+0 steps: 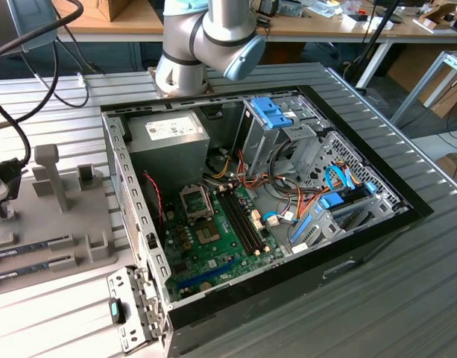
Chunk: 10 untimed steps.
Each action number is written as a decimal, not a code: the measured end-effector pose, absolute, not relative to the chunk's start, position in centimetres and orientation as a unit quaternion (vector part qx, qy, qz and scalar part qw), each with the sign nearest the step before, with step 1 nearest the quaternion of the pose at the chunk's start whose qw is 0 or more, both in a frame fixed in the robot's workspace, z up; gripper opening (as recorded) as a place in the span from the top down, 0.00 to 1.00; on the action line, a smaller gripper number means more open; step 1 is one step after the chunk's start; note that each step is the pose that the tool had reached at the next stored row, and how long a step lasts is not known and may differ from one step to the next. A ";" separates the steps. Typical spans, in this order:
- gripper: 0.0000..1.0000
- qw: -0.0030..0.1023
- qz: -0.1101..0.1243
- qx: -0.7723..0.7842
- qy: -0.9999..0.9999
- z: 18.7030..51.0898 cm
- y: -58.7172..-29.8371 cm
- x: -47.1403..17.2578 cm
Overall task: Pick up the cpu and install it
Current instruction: 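Pick up the cpu and move it towards the insertion slot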
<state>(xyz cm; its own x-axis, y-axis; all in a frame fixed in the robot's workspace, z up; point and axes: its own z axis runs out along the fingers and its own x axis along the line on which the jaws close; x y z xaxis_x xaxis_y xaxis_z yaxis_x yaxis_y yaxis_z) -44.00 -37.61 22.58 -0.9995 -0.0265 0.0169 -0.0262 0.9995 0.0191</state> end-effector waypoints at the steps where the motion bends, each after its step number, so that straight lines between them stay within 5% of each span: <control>1: 0.53 0.009 -0.009 0.013 -1.000 22.7 -37.6 -44.0; 10: 0.53 0.009 -0.009 0.013 -1.000 23.8 -37.6 -44.0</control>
<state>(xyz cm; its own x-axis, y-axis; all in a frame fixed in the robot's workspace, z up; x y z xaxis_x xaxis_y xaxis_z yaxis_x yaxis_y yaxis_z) -44.00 -37.61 23.80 -0.9995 -0.0265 0.0168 -0.0262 0.9995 0.0192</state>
